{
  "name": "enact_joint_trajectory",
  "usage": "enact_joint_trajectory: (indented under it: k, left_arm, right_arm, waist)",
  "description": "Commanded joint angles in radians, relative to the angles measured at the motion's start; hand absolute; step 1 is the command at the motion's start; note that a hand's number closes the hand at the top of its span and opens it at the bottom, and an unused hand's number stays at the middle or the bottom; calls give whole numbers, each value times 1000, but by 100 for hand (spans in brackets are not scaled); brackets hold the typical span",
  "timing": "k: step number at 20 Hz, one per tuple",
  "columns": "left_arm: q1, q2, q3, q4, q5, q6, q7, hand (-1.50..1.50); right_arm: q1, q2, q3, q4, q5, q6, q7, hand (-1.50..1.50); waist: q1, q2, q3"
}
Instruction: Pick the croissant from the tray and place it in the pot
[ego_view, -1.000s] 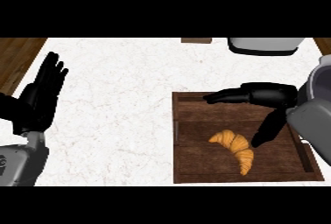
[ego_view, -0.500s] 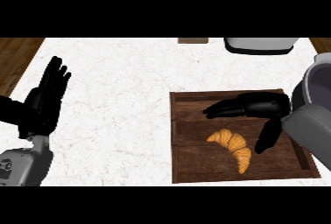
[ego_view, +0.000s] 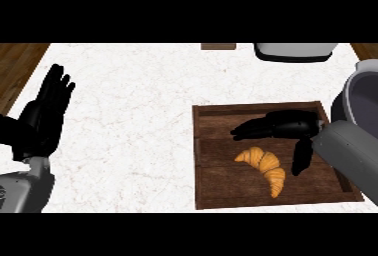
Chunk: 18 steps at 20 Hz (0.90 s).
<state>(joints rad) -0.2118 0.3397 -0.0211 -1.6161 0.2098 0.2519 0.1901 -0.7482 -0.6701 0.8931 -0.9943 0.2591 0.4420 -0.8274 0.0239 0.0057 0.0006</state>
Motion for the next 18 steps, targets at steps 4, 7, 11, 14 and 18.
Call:
enact_joint_trajectory:
  k: [4, 7, 11, 14, 18]
  left_arm:
    - [30, 30, 49, -24, 37, -51, 13, 0]
    - [53, 3, 41, -11, 20, -55, -33, 0]
    - [41, -9, 38, -6, -5, -41, -17, 0]
    - [6, -40, 18, 28, -29, -22, -11, 0]
    - [-28, -12, 60, 38, -3, -43, 10, 0]
  right_arm:
    - [-16, 61, 31, 78, 35, 84, -148, -150]
    - [-5, 115, 34, 130, 61, 43, -125, -150]
    - [-13, 147, 40, 223, 106, 9, -164, -150]
    - [29, 193, 41, 207, 110, -24, -126, -150]
    - [-30, 179, 81, 208, 163, -56, -243, 150]
  waist:
    - [-2, -2, 0]
    - [-5, -3, 0]
    - [-4, -2, 0]
    - [-15, -2, 0]
    - [-8, 0, 0]
